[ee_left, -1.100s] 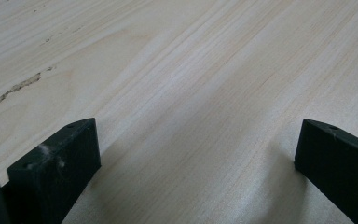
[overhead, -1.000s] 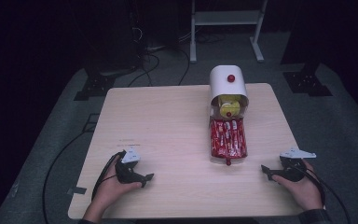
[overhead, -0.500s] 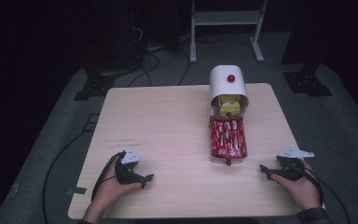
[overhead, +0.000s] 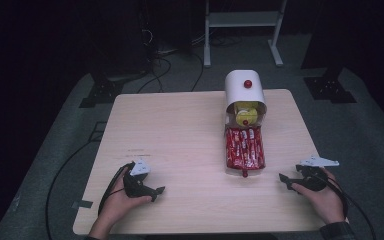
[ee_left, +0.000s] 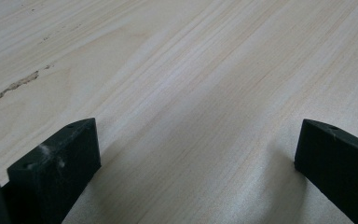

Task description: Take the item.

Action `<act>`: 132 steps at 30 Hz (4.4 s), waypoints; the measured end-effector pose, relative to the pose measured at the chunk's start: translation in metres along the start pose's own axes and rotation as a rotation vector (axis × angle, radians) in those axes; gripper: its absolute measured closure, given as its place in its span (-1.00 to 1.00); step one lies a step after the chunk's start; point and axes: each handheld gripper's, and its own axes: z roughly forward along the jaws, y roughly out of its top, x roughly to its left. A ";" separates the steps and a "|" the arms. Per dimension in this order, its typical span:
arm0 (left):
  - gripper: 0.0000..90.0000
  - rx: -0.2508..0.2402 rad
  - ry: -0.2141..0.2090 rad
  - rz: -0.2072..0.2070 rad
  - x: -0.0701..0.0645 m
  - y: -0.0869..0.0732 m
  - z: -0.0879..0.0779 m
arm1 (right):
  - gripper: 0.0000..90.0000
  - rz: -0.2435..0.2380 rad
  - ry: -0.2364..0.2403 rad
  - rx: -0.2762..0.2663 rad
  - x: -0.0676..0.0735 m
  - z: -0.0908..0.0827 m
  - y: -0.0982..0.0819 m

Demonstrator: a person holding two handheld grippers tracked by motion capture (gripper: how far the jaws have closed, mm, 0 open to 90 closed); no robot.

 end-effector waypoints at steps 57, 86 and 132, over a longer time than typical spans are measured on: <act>-1.00 0.001 0.000 0.001 0.000 0.000 0.000 | -0.47 -0.022 0.019 -0.091 -0.002 -0.008 0.043; -1.00 0.003 -0.001 0.001 0.000 0.000 0.000 | -0.46 -0.037 0.030 -0.134 0.000 -0.012 0.067; -1.00 0.003 0.000 0.001 0.000 0.000 0.000 | -0.24 -0.074 0.094 -0.166 0.024 -0.004 0.104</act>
